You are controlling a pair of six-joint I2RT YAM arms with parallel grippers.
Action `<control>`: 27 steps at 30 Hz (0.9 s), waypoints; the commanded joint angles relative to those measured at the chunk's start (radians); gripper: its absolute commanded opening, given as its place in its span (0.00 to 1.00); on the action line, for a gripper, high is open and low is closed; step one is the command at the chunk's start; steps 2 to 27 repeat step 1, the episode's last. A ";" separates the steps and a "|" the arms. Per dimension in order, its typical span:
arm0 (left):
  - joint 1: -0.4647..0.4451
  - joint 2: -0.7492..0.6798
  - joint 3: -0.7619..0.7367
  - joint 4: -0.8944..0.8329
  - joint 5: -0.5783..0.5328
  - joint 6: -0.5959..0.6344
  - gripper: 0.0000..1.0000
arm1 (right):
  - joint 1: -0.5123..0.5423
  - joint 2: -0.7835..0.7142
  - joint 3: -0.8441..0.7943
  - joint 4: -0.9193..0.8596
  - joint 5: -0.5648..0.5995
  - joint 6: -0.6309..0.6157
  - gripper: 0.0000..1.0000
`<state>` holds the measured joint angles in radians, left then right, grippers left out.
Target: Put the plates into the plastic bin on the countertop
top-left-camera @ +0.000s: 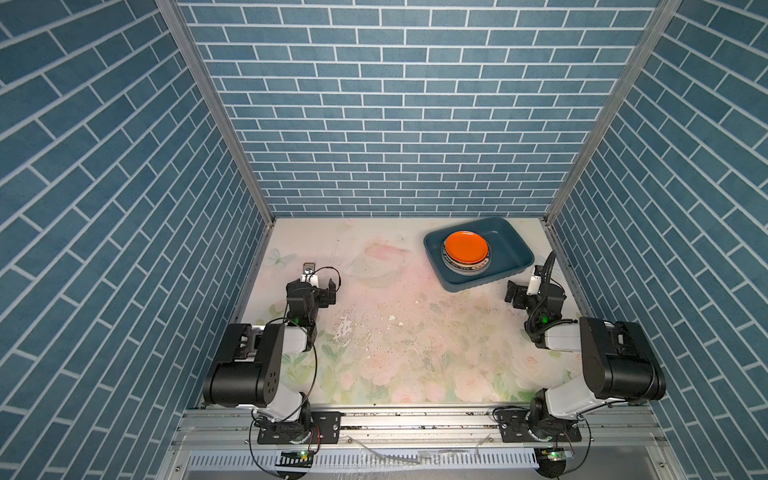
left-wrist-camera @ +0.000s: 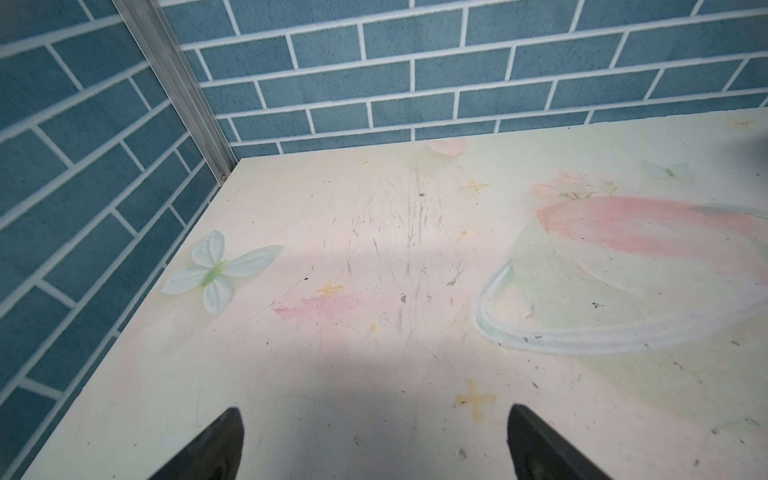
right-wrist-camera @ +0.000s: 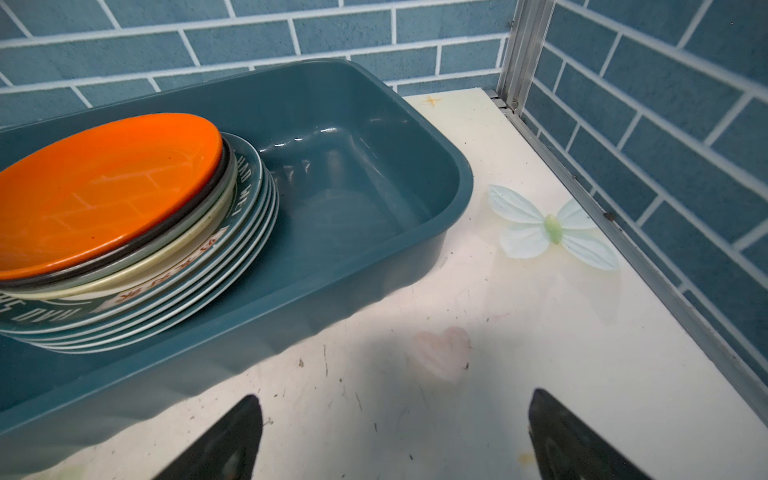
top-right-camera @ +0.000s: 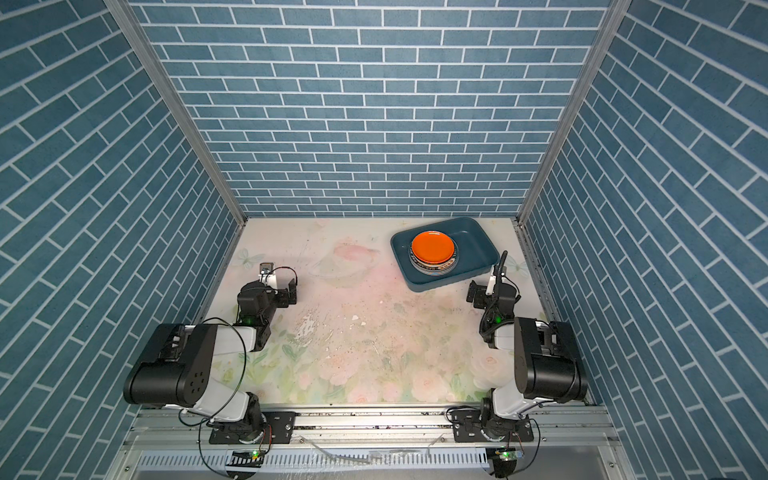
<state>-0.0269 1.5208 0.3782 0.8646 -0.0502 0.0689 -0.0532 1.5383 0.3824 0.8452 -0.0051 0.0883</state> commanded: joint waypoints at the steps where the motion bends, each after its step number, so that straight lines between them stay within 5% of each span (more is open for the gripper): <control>1: -0.004 0.009 0.016 -0.015 0.009 0.011 1.00 | 0.000 0.005 0.015 0.015 -0.011 -0.044 0.99; 27: -0.004 0.009 0.016 -0.015 0.009 0.011 1.00 | 0.000 0.005 0.015 0.015 -0.011 -0.044 0.99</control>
